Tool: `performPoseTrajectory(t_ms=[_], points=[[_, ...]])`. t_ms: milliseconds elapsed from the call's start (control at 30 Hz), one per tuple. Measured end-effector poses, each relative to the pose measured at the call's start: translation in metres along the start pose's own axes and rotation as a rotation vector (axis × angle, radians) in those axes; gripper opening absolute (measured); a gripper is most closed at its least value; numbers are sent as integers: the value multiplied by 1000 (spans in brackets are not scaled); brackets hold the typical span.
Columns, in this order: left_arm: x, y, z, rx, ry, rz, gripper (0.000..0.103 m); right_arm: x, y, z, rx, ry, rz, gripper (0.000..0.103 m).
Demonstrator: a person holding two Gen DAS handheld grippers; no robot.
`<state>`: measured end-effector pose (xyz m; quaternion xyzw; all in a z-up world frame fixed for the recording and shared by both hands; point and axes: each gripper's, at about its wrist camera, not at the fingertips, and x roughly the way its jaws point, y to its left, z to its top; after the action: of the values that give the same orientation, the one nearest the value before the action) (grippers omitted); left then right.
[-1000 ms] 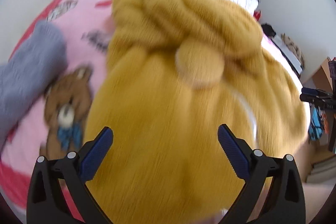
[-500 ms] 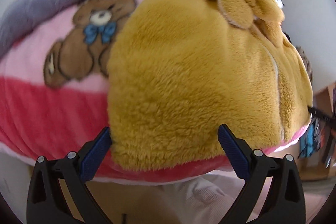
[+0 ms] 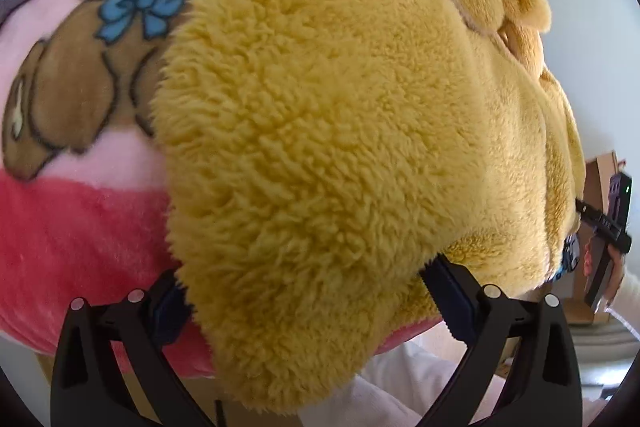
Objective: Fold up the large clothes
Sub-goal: 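Lift the hem with both grippers and fold it over toward the hood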
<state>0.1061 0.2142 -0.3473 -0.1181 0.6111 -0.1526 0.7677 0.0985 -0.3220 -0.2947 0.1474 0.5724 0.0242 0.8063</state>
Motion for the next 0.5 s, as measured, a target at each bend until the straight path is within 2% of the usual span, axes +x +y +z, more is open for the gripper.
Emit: performPoseTrajectory(t_ms=[167,233,267,367,467,500], points=[[-2,-6,-14,15,-82,34,98,-10,-4,-8,76,12,68,95],[0,-8,-15,-10,-82,64,98,-12,-5,-13,103,17,90,79],[0,-10,-14,-19,-73,78,99,-11,-3,-14,95,24,63,74],[4,-13,-5,-40,-47,92,99,-12,2,-14,89,14,59,70],[3,-16,-4,-41,-45,101,98,-11,6,-13,80,26,46,60],[2,-17,-3,-36,-47,108,97,-12,8,-12,71,28,42,54]])
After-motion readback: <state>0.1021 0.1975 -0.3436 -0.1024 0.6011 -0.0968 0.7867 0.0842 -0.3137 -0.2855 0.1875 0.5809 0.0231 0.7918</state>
